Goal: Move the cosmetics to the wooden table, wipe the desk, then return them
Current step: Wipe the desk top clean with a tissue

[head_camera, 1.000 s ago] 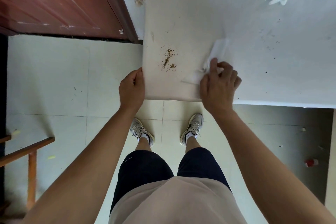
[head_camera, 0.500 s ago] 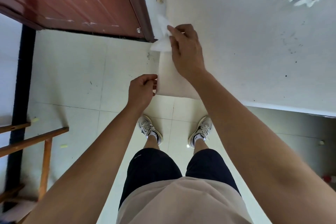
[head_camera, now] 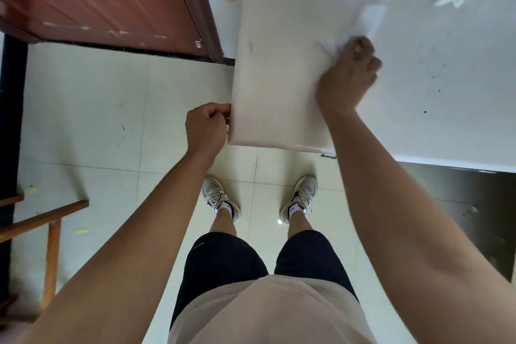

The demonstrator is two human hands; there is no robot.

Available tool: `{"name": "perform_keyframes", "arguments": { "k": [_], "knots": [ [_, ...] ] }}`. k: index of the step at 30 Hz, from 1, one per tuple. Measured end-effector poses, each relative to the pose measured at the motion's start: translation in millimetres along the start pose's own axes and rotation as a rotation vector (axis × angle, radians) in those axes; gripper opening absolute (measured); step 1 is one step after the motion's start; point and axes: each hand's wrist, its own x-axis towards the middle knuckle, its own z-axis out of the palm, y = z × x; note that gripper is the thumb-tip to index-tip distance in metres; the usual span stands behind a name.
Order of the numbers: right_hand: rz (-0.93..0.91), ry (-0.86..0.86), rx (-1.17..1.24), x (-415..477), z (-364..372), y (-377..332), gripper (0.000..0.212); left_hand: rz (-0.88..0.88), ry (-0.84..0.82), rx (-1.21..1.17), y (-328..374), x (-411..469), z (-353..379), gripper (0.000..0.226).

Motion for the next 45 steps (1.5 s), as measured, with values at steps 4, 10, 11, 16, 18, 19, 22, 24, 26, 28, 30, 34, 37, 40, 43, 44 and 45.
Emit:
{"name": "perform_keyframes", "arguments": {
  "k": [4, 10, 11, 16, 18, 19, 22, 24, 26, 28, 30, 34, 37, 40, 43, 44, 45],
  "knots": [
    [-0.417, -0.15, -0.006, -27.7, 12.1, -67.1, 0.069, -0.005, -0.021, -0.02, 1.4, -0.4, -1.6, 0.05],
    [-0.606, -0.332, 0.448, -42.5, 3.4, -84.1, 0.054, 0.003, -0.007, 0.02, -2.7, -0.1, 0.5, 0.038],
    [-0.54, -0.288, 0.535, -38.4, -3.1, -72.9, 0.053, 0.019, 0.0, 0.032, -3.7, -0.2, 2.8, 0.031],
    [-0.123, 0.224, 0.609, 3.3, -28.8, 23.2, 0.061, 0.131, 0.064, 0.084, -0.5, 2.8, 21.7, 0.029],
    [0.122, 0.37, 0.448, 19.7, -32.8, 68.9, 0.061, 0.136, 0.095, 0.095, 0.6, 4.3, 28.1, 0.028],
    [0.252, 0.359, 0.311, 22.4, -33.8, 90.8, 0.061, 0.129, 0.11, 0.085, 1.0, 4.0, 30.0, 0.027],
    [0.471, 0.118, -0.015, 4.3, -29.2, 127.4, 0.062, 0.078, 0.135, 0.016, 4.5, 1.6, 35.8, 0.024],
    [0.362, 0.056, -0.075, -17.8, -22.0, 113.4, 0.058, 0.056, 0.169, -0.047, 7.9, 1.1, 37.8, 0.032],
    [0.103, -0.009, -0.062, -40.0, -13.5, 77.3, 0.066, 0.033, 0.203, -0.103, 10.8, 1.2, 37.3, 0.037],
    [-0.231, -0.122, -0.018, -59.5, -9.9, 35.5, 0.07, 0.029, 0.206, -0.111, 9.9, 1.2, 37.4, 0.036],
    [-0.514, -0.253, 0.072, -74.6, -9.1, 0.0, 0.064, 0.026, 0.183, -0.087, 9.9, -1.6, 37.5, 0.047],
    [-0.668, -0.275, 0.367, -74.0, -21.1, -15.3, 0.043, 0.011, 0.164, -0.046, 7.2, -6.0, 34.6, 0.057],
    [-0.298, 0.11, 0.533, -52.8, -39.6, 32.4, 0.05, 0.0, 0.165, -0.034, 6.7, -9.1, 36.4, 0.058],
    [0.156, 0.253, 0.373, -24.6, -50.6, 105.7, 0.063, -0.002, 0.193, -0.043, 8.4, -9.7, 42.6, 0.054],
    [0.42, 0.077, 0.111, -26.8, -51.3, 154.4, 0.066, 0.02, 0.192, 0.005, 9.4, -13.7, 44.4, 0.054],
    [0.433, 0.031, 0.057, -37.2, -48.1, 153.1, 0.067, 0.017, 0.18, -0.006, 9.9, -14.8, 43.0, 0.051],
    [0.382, 0.001, 0.01, -50.4, -42.8, 144.2, 0.067, 0.013, 0.159, -0.019, 10.6, -16.1, 40.7, 0.047]
  ]
}}
